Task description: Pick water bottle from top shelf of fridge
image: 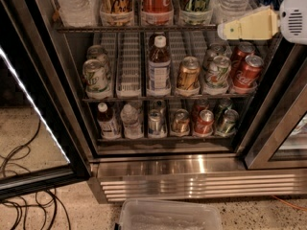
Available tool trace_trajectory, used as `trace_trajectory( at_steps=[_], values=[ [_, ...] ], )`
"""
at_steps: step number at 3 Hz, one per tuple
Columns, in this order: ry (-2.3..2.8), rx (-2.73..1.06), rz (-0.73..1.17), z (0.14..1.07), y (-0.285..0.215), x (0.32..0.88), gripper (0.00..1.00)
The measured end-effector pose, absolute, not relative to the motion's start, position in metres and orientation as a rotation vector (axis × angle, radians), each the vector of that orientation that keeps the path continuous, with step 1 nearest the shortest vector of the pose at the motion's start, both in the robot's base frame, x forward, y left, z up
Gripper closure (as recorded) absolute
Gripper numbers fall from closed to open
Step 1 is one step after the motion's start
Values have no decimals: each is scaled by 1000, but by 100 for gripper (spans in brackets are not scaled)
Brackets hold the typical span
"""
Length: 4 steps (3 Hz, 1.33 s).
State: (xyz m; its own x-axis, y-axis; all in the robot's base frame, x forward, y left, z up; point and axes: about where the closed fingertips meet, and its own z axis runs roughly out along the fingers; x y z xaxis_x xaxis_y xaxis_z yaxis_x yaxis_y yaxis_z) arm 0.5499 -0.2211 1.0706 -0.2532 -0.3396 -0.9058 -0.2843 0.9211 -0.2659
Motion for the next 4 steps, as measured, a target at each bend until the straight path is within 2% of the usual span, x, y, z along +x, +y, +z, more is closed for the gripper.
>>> trace_trajectory(
  at_steps=[2,4],
  values=[
    [1746,-373,-16,1078,-205,573,0],
    [1647,-295,-60,1101,-230,585,0]
  ],
)
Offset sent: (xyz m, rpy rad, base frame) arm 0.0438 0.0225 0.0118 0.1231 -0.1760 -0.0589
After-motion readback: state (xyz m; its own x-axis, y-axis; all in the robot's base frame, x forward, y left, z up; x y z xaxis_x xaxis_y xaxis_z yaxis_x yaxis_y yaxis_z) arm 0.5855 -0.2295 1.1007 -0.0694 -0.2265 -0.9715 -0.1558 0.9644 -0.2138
